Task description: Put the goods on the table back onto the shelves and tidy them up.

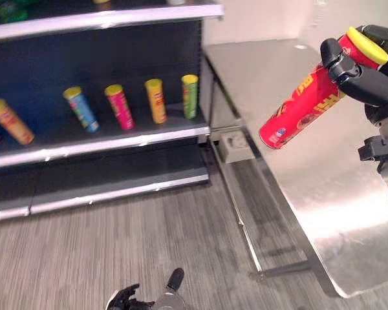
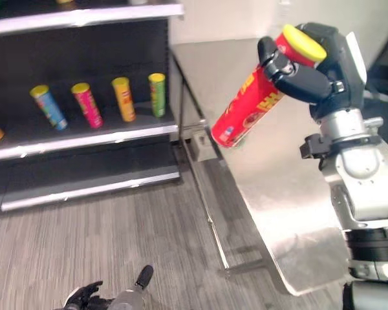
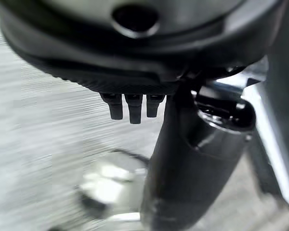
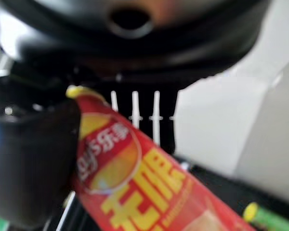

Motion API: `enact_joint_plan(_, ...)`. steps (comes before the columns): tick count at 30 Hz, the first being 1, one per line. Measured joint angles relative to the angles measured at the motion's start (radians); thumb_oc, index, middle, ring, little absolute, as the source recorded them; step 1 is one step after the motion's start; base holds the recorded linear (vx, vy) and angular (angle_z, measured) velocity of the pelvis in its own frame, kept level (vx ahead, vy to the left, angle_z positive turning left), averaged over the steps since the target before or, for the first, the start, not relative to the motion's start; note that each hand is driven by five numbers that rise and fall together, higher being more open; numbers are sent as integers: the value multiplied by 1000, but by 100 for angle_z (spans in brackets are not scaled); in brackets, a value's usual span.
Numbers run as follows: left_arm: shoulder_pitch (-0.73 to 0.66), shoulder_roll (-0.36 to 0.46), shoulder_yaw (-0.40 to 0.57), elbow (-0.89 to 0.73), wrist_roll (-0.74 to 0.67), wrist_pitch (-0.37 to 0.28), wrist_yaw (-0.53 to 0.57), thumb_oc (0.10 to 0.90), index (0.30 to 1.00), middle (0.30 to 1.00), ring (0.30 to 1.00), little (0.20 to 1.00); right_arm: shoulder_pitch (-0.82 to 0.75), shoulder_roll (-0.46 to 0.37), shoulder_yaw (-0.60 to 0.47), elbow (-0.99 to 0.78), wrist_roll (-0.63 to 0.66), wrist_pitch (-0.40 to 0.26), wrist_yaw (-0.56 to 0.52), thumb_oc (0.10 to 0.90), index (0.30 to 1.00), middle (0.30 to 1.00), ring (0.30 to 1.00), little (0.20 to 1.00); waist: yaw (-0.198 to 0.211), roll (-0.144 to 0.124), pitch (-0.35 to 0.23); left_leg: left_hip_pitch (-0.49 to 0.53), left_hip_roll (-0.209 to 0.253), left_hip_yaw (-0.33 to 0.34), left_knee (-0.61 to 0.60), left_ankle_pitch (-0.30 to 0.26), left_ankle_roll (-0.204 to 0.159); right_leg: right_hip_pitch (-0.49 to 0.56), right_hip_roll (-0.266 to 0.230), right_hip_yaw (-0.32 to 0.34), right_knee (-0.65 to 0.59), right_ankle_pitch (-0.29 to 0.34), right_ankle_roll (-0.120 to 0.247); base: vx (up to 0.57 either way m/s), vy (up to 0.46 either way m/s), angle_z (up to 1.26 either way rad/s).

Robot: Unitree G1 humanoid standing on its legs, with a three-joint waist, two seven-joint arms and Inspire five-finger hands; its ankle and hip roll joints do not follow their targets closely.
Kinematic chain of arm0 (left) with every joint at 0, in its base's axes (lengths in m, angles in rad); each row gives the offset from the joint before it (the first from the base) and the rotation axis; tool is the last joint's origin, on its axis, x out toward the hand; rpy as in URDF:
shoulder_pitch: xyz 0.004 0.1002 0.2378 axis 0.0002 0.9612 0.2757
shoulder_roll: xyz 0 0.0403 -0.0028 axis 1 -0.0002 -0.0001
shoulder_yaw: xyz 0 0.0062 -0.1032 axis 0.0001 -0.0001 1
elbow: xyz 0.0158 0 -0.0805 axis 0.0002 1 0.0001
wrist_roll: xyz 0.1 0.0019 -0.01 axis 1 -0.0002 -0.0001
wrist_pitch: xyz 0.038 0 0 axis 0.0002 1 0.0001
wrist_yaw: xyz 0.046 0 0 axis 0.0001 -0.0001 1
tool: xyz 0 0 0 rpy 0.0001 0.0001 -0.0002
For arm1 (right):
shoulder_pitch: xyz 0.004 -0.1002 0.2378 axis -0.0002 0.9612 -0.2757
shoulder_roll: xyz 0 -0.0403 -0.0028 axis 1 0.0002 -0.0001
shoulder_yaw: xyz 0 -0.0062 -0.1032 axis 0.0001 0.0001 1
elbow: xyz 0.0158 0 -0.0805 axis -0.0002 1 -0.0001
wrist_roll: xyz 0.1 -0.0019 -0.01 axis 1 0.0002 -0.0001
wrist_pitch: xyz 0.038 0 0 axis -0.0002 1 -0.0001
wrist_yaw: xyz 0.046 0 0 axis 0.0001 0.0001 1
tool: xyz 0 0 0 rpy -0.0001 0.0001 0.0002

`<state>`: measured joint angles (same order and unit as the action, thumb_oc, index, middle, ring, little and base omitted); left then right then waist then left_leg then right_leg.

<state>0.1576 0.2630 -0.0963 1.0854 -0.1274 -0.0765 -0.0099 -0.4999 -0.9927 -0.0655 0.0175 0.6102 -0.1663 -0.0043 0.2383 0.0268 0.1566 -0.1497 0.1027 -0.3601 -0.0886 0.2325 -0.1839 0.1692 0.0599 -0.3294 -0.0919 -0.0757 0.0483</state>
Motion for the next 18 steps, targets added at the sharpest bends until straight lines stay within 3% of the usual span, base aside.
enact_joint_plan(1, -1, 0, 0, 4, 0, 4, -2, 800, 900, 900, 900, 900, -12, -10, -1, -1, 0, -3, -2, 400, 300, 300, 300, 300, -5, 0, 12, -4, -1, 19, 0, 6, -9, 3, -7, -26, 0, 3, -8, -188, 38, 79)
enact_joint_plan(2, 9, -1, -2, 12, 1, 16, -4, 800, 900, 900, 900, 900, -20, -16, 0, -3, -3, -9, -2, 400, 300, 300, 300, 300, -2, 4, 15, -15, 6, 94, 1, -9, -3, 10, -6, -58, 6, 6, -30, -168, 48, 83)
enact_joint_plan(3, 11, 0, 10, 24, 2, 22, -2, 800, 900, 900, 900, 900, -22, -17, 0, -9, -9, -28, -8, 400, 300, 300, 300, 300, -16, -17, 32, -33, 30, 311, 25, -99, 79, 11, -31, -106, 12, 3, -45, -97, 38, 71)
enact_joint_plan(4, 7, 0, 35, 35, 2, 22, -3, 800, 900, 900, 900, 900, -22, -8, 0, -21, -16, -28, -10, 400, 300, 300, 300, 300, -17, -56, 51, -31, 37, 457, 54, -121, 91, 13, -78, -119, 12, 1, -48, -33, 40, 56)
enact_joint_plan(5, 6, -1, 42, 40, 2, 30, -2, 800, 900, 900, 900, 900, -22, -2, 2, -37, -18, -27, -10, 400, 300, 300, 300, 300, -20, -89, 56, -21, 20, 500, 68, -115, 79, 13, -117, -118, 12, 4, -41, 24, 38, 27)
enact_joint_plan(6, 8, -6, 41, 40, 3, 35, -3, 800, 900, 900, 900, 900, -24, -9, 2, -52, -19, -28, -10, 400, 300, 300, 300, 300, -25, -91, 56, 1, 6, 511, 69, -110, 72, 16, -132, -119, 13, 7, -32, 21, 57, 40)
enact_joint_plan(7, 25, -32, 41, 40, 5, 34, -3, 800, 900, 900, 900, 900, -31, -15, 2, -75, -19, -28, -10, 400, 300, 300, 300, 300, -47, -50, 34, 82, 4, 509, 70, -74, 74, 41, -132, -138, 15, -4, -1, 39, 69, 48)
enact_joint_plan(8, 30, -41, 40, 38, 6, 34, -3, 800, 900, 900, 900, 900, -32, -12, 2, -80, -19, -31, -12, 400, 300, 300, 300, 300, -61, -27, 21, 113, 3, 505, 31, -87, 90, 52, -125, -149, 22, -13, 13, 24, 70, 61)
enact_joint_plan(13, -2, -1, 31, 42, 50, 37, 3, 800, 900, 900, 900, 900, -47, -2, 29, -65, -18, -37, -1, 400, 300, 300, 300, 300, -78, -74, 32, 128, -58, 486, 10, -78, 126, 67, -184, -176, 44, 0, 56, 62, 88, 24)
enact_joint_plan(18, -25, 11, 35, 41, 50, 36, 6, 800, 900, 900, 900, 900, -47, 6, 34, -63, -26, -34, 0, 400, 300, 300, 300, 300, -59, -80, 31, 133, -79, 459, 4, -81, 142, 78, -204, -191, 73, 2, 86, 34, 133, 24)
